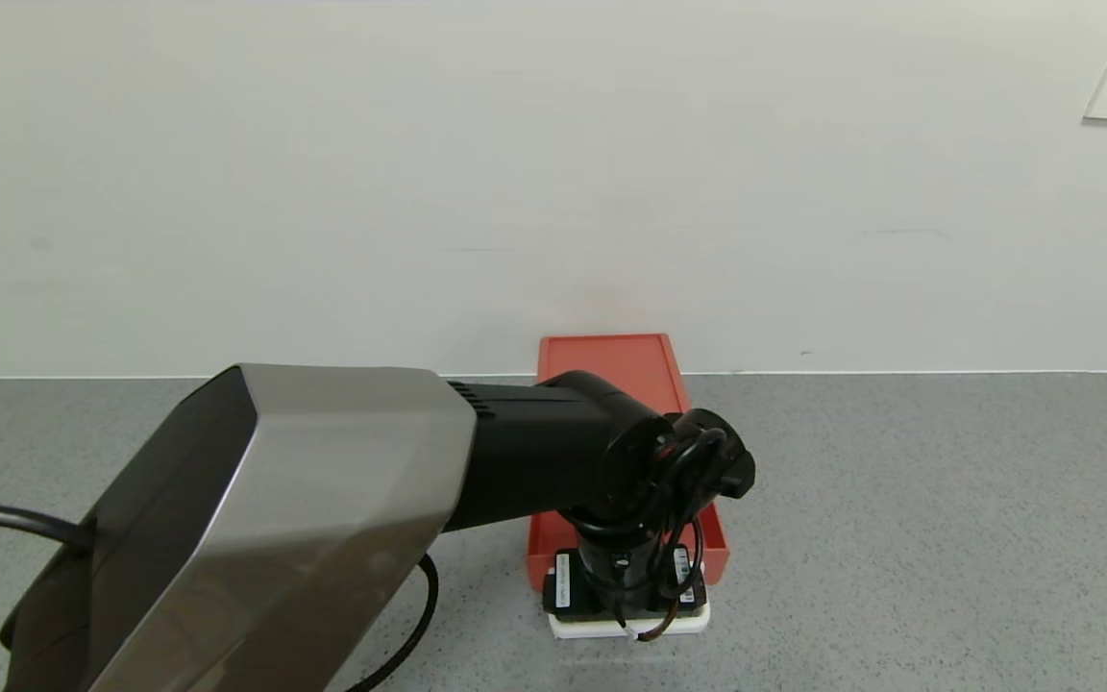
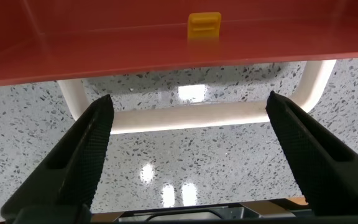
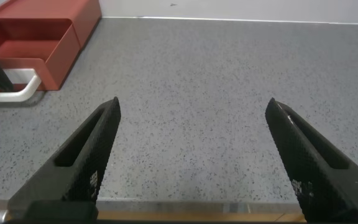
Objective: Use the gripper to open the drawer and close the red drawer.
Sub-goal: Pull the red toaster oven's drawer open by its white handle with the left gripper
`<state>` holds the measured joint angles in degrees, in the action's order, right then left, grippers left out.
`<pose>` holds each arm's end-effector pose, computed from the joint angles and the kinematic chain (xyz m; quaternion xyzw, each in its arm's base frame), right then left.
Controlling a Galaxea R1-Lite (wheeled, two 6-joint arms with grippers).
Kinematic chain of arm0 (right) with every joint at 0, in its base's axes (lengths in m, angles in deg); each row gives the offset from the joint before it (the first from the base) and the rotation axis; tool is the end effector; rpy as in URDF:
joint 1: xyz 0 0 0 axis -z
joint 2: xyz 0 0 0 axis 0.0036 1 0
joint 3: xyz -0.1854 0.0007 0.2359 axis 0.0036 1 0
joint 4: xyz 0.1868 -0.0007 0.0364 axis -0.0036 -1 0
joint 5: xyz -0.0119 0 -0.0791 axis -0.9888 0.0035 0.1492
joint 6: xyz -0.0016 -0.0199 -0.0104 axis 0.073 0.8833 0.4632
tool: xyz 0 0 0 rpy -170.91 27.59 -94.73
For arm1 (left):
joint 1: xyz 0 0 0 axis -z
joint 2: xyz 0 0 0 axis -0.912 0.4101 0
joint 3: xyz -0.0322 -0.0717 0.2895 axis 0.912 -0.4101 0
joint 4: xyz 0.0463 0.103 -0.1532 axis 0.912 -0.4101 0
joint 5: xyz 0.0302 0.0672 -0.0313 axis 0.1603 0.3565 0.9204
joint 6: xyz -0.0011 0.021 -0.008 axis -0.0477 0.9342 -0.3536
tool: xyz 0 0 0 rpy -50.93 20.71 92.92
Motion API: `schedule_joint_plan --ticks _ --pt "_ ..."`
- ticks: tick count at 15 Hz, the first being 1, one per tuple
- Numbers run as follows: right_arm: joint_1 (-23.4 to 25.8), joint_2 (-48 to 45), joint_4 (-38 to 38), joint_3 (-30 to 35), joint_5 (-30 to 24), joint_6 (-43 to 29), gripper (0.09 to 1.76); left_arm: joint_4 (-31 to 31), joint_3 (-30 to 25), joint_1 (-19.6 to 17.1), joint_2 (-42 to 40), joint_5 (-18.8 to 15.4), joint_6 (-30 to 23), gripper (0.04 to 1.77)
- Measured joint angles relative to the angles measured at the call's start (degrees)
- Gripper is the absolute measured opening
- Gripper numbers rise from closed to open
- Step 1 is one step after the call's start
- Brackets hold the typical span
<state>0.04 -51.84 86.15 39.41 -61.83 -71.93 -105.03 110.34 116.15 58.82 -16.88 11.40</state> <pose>-0.0229 -0.0001 0.0758 0.0062 0.0000 -0.0042 1.0000 0.2711 -0.3221 0.1107 -0.0332 0.6080 -0.0279 0.7928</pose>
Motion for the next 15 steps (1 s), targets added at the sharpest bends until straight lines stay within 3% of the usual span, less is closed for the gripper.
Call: schedule_joint_plan --ticks 15 --pt "0.02 0.0 -0.06 -0.04 0.0 0.0 1.71 -1.01 -0.3 0.22 -0.2 -1.62 -0.44 1.75"
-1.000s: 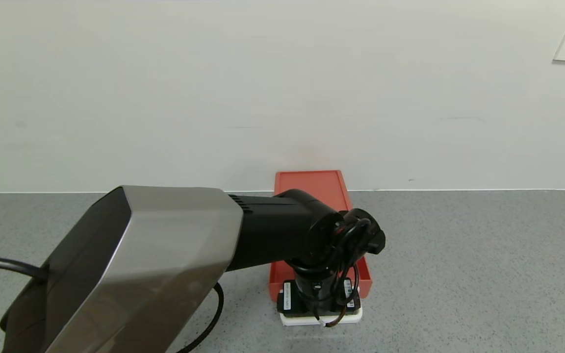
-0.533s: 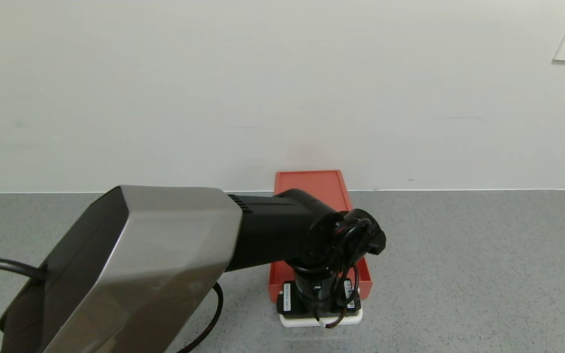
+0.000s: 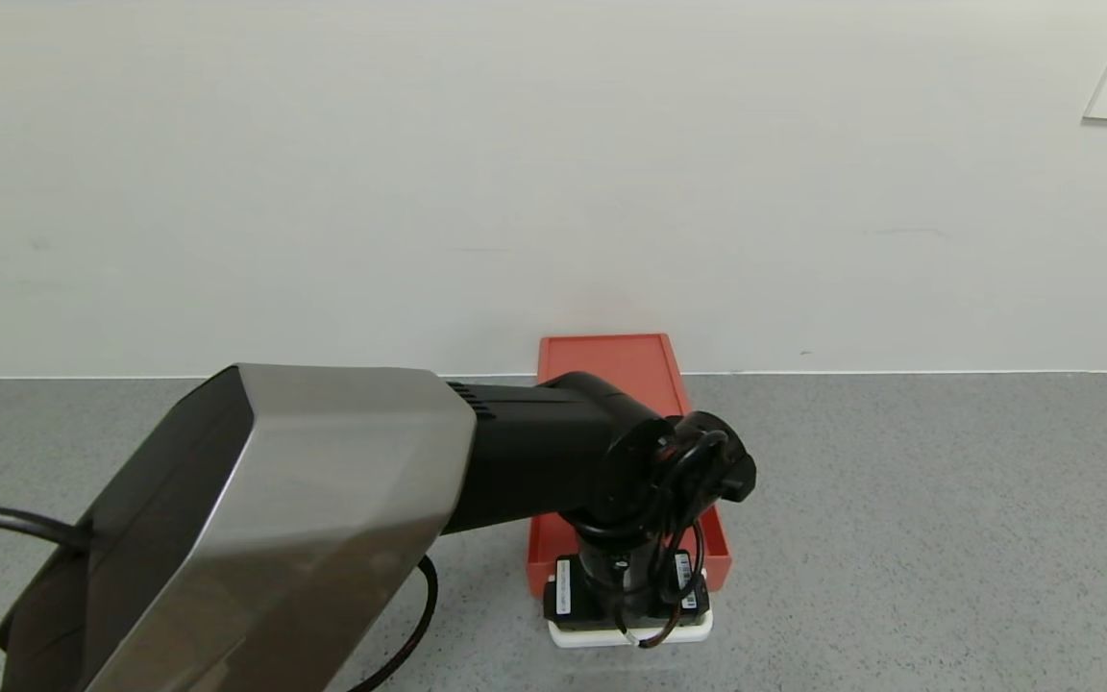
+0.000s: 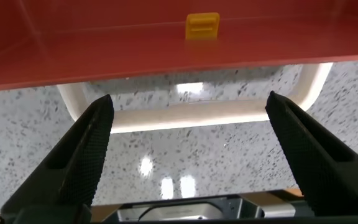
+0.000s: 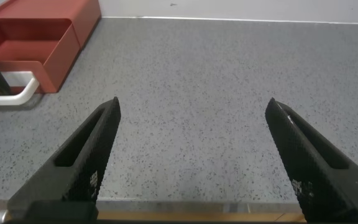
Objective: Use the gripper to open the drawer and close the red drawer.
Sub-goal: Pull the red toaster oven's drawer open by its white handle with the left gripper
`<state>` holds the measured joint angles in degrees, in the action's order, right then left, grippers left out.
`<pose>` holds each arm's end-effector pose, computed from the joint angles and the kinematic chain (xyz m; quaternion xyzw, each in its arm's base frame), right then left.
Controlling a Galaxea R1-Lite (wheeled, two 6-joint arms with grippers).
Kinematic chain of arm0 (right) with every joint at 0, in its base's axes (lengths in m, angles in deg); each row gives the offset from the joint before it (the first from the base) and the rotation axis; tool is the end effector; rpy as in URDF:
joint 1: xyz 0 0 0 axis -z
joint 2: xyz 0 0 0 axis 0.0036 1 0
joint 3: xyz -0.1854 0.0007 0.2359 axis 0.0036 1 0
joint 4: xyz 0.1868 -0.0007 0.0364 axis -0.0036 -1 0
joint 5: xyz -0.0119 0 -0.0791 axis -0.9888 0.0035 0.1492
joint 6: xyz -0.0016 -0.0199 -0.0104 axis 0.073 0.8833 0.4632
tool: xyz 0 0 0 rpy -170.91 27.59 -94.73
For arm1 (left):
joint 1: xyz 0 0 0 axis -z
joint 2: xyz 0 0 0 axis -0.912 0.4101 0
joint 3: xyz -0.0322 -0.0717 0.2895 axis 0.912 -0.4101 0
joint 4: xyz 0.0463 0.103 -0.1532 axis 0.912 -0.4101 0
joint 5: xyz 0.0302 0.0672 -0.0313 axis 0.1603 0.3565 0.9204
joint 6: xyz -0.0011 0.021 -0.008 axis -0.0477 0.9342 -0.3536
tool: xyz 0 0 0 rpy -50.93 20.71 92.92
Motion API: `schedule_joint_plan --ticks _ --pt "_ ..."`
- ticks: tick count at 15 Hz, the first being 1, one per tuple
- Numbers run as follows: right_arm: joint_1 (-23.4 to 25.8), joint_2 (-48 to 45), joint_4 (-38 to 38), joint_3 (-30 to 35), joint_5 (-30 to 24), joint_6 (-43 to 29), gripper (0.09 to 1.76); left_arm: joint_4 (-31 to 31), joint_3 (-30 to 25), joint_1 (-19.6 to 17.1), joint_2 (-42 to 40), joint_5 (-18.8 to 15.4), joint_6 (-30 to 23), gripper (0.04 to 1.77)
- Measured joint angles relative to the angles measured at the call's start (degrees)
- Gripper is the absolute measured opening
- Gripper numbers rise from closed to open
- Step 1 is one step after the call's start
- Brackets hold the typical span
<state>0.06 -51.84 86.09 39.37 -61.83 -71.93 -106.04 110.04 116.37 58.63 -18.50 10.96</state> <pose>-0.0230 -0.0001 0.0759 0.0062 0.0002 -0.0044 1.0000 0.2677 -0.3215 0.1105 -0.0345 0.6215 -0.0298 0.7821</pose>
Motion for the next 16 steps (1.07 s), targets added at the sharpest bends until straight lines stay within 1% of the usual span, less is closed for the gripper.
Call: schedule_joint_plan --ticks 6,11,16 --pt "0.0 0.0 -0.02 -0.05 0.02 0.0 1.71 -0.77 0.0 0.24 -0.17 -0.98 0.05 1.75" --pt "0.0 0.0 -0.05 -0.05 0.02 0.0 1.71 -0.85 1.45 -0.13 -0.72 -0.34 0.18 1.75" --pt "0.0 0.0 -0.2 -0.09 0.11 0.0 1.71 -1.1 2.04 -0.61 -3.19 -0.23 0.35 1.75"
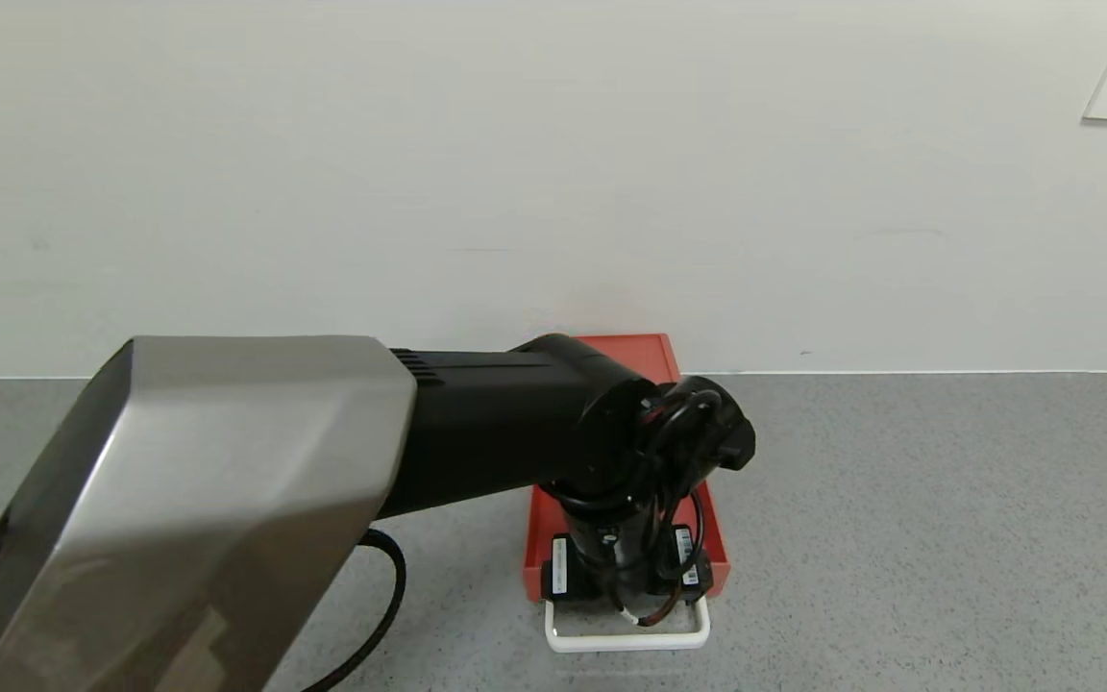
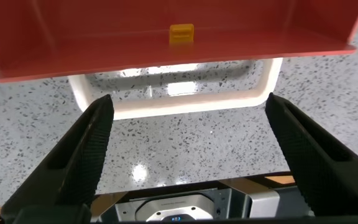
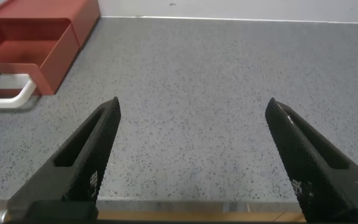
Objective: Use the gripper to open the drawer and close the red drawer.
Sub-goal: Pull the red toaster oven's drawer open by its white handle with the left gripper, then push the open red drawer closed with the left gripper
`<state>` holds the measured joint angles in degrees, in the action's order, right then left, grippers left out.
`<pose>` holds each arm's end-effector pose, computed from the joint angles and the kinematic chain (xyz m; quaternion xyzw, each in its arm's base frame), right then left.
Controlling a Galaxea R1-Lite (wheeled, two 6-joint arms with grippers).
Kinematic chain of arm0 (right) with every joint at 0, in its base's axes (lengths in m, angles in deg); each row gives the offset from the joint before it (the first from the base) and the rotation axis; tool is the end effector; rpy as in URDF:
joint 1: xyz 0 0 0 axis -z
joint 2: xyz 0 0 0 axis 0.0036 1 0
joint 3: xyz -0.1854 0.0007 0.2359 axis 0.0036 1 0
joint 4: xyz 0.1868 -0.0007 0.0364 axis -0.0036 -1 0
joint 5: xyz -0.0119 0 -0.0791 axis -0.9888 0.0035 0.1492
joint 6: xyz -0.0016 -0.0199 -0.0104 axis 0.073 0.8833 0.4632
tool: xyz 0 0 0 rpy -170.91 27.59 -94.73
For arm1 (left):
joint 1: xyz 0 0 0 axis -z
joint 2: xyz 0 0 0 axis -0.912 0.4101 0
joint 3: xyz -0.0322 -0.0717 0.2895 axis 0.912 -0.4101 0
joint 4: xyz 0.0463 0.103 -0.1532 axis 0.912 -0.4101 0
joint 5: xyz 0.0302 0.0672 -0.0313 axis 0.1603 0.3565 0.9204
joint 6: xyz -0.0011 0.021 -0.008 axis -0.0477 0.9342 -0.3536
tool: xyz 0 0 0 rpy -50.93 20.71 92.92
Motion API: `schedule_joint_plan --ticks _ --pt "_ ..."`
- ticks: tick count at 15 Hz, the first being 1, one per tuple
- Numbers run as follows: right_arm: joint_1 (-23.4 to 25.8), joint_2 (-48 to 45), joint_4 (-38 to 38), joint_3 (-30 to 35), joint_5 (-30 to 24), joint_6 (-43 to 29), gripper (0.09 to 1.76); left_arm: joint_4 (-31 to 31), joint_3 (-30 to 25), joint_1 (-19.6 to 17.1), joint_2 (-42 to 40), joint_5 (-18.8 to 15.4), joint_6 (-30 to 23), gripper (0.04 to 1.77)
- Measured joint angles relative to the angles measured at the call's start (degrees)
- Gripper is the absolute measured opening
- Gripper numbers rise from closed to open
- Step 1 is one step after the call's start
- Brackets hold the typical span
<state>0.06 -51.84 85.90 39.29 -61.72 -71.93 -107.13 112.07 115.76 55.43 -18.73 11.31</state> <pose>-0.0231 -0.0001 0.0759 0.0062 0.0011 -0.0053 1.0000 0.2675 -0.3145 0.1409 -0.0571 0.6030 -0.0466 0.7943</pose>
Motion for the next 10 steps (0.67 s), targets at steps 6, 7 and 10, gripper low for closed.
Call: schedule_joint_plan --ticks 6,7,10 --pt "0.0 0.0 0.0 0.0 0.0 0.02 1.71 -3.86 0.0 -3.75 -6.6 -2.5 3.67 1.75" --pt "0.0 0.0 0.02 0.0 0.0 0.02 1.71 -4.04 -0.46 -4.83 -8.5 -4.74 5.92 1.75" --pt "0.0 0.0 0.15 0.04 -0.09 0.0 1.71 -4.11 -3.12 -8.61 -15.31 -10.74 11.74 1.75"
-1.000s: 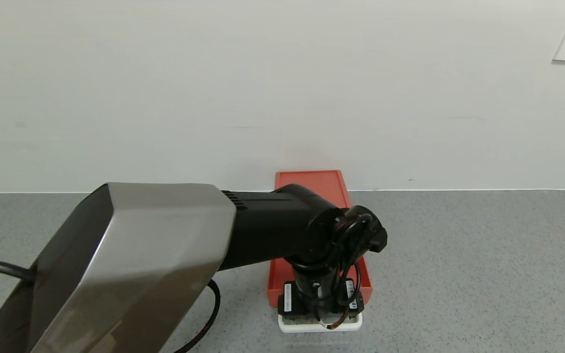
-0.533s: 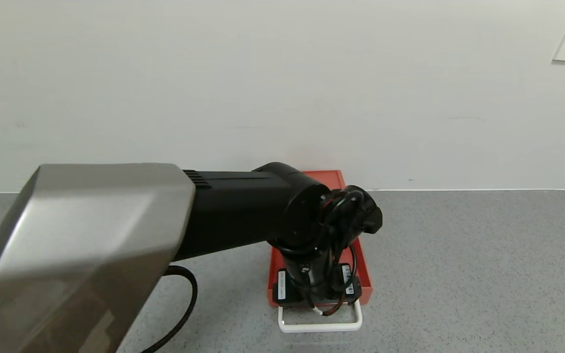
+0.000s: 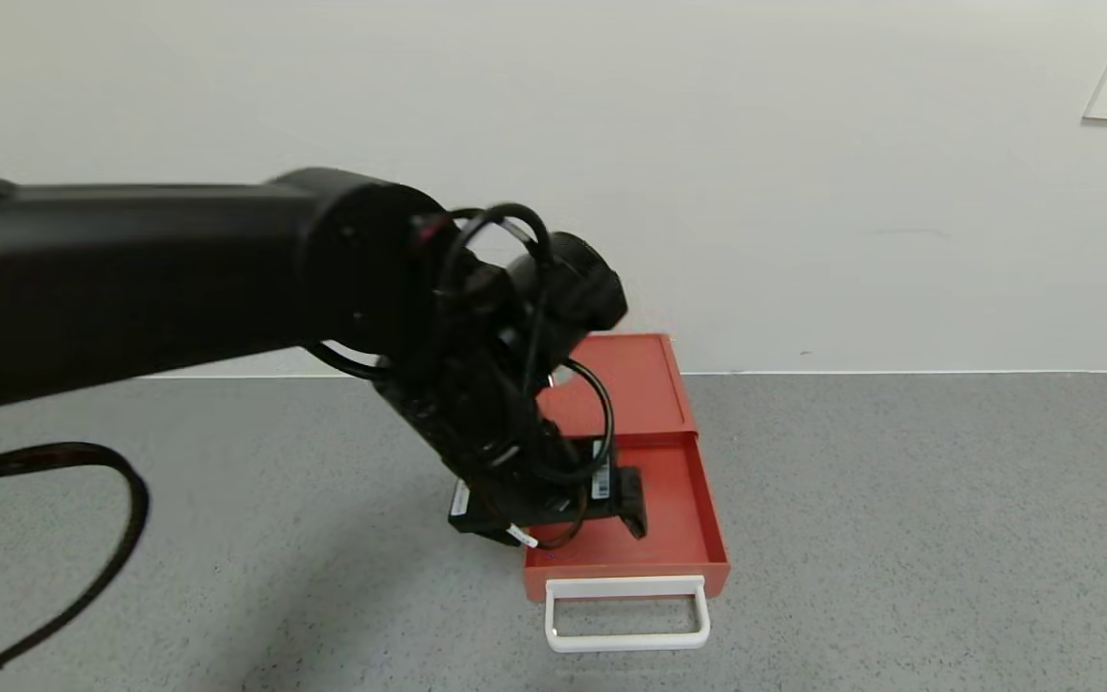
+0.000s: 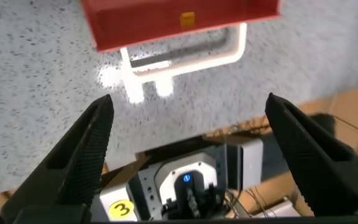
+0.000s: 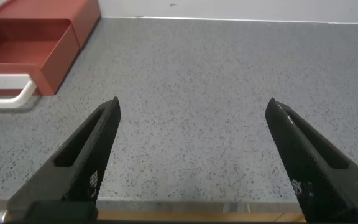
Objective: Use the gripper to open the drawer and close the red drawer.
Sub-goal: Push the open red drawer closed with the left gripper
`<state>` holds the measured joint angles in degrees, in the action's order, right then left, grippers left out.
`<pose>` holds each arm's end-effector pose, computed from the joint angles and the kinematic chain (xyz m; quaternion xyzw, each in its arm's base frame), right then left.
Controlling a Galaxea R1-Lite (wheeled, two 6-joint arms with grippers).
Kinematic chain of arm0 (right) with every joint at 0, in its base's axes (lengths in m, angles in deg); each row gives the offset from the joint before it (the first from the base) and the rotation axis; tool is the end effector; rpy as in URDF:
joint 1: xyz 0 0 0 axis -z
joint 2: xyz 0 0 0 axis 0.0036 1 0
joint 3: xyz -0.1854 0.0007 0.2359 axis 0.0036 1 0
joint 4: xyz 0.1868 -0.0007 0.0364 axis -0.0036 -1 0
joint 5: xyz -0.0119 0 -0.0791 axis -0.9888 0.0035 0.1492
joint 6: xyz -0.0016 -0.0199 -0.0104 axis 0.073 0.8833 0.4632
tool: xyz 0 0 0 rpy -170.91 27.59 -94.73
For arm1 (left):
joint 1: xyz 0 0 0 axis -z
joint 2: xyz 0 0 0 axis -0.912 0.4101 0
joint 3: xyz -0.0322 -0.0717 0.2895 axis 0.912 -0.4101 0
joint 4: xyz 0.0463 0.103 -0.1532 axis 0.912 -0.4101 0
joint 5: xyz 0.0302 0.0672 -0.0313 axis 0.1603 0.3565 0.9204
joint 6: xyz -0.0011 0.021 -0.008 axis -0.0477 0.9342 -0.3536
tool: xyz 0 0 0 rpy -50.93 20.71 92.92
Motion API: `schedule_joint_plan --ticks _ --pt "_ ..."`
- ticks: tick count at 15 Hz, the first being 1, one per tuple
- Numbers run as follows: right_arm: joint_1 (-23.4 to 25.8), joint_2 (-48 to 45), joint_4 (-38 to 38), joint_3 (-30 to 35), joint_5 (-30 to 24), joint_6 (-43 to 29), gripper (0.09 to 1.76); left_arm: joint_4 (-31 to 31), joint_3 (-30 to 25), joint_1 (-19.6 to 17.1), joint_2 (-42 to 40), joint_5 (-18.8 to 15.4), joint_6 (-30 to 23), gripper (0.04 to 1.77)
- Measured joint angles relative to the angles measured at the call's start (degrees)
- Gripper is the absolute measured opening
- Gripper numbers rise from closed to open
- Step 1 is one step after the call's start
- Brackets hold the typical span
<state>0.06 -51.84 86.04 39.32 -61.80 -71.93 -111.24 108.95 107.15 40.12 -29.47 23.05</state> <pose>-0.0231 -0.0001 0.0760 0.0062 0.0002 -0.0046 1.0000 0.2636 -0.2343 0.2288 -0.0908 0.5907 -0.1406 0.7894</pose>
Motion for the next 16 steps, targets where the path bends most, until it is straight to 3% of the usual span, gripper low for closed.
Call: schedule_joint_plan --ticks 3,6,11,13,16 --pt "0.0 0.0 0.02 0.0 0.0 0.02 1.71 0.79 -5.16 -5.97 -8.4 -5.42 5.1 1.75" --pt "0.0 0.0 0.07 0.0 0.0 0.0 1.71 4.0 -13.17 -11.65 -17.12 -8.77 10.45 1.75" --pt "-0.02 0.0 0.11 0.05 0.0 0.0 1.71 17.77 -32.44 -17.88 -31.17 -9.45 15.99 1.75" --pt "-0.02 0.0 0.13 0.05 -0.02 0.02 1.71 25.77 -41.42 -18.96 -37.34 -9.42 17.9 1.75" --pt "-0.06 0.0 0.13 0.07 -0.02 0.02 1.71 33.02 -49.66 -19.52 -44.95 -9.17 19.27 1.75"
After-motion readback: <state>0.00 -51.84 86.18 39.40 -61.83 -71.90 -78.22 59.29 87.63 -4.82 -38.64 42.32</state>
